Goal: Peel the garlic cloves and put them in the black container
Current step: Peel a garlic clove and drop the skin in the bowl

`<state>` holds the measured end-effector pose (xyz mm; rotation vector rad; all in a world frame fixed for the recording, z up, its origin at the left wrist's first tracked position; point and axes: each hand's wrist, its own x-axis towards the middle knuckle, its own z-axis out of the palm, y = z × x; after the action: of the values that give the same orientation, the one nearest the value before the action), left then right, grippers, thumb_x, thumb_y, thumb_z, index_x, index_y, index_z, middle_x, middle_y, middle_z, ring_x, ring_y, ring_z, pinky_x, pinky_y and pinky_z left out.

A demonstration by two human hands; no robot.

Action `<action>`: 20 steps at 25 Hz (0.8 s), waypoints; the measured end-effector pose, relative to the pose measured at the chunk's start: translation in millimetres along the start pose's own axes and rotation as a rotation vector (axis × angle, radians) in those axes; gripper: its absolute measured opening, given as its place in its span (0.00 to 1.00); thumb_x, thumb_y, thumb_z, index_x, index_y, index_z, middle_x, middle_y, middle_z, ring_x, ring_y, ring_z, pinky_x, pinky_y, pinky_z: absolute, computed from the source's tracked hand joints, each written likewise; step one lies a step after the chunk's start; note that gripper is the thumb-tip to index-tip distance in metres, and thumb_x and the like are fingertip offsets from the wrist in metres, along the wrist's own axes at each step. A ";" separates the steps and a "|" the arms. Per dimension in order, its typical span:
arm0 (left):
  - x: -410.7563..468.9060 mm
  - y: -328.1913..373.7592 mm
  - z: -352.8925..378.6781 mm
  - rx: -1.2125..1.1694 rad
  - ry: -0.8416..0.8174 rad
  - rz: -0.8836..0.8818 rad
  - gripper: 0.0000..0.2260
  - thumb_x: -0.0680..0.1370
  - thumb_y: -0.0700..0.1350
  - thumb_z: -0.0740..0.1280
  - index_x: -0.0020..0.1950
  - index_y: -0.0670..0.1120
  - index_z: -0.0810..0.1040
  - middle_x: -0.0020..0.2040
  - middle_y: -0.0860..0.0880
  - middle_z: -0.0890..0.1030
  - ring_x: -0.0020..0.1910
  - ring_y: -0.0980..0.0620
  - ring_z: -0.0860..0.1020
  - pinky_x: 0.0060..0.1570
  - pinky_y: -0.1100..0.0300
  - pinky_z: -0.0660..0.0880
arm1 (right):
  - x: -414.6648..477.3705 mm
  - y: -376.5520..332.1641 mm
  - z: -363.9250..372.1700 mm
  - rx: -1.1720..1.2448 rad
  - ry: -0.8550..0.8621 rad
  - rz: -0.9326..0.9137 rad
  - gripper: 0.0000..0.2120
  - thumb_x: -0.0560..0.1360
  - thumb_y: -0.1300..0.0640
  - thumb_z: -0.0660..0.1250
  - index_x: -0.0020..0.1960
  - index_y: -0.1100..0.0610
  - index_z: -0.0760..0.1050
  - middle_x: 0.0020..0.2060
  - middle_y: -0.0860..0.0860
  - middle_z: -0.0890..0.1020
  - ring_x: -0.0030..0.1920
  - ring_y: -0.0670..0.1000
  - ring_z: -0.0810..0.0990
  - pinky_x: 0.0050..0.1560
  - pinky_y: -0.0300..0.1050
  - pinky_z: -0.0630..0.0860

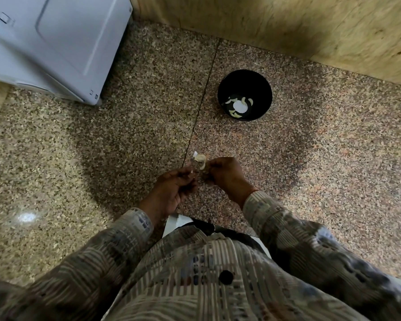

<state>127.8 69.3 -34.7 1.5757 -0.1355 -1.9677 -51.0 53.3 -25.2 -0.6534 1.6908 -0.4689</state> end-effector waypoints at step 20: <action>14.8 -60.5 99.2 1.430 -0.062 0.917 0.04 0.71 0.45 0.73 0.42 0.46 0.86 0.39 0.48 0.83 0.40 0.47 0.82 0.42 0.59 0.76 | -3.8 54.7 -112.0 -0.664 0.026 -0.381 0.05 0.77 0.51 0.73 0.44 0.49 0.87 0.40 0.47 0.87 0.40 0.46 0.84 0.45 0.42 0.81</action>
<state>11.9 82.5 -45.3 1.5841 -2.1932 -1.0227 -169.0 93.0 -32.4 -1.4723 1.7482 -0.1639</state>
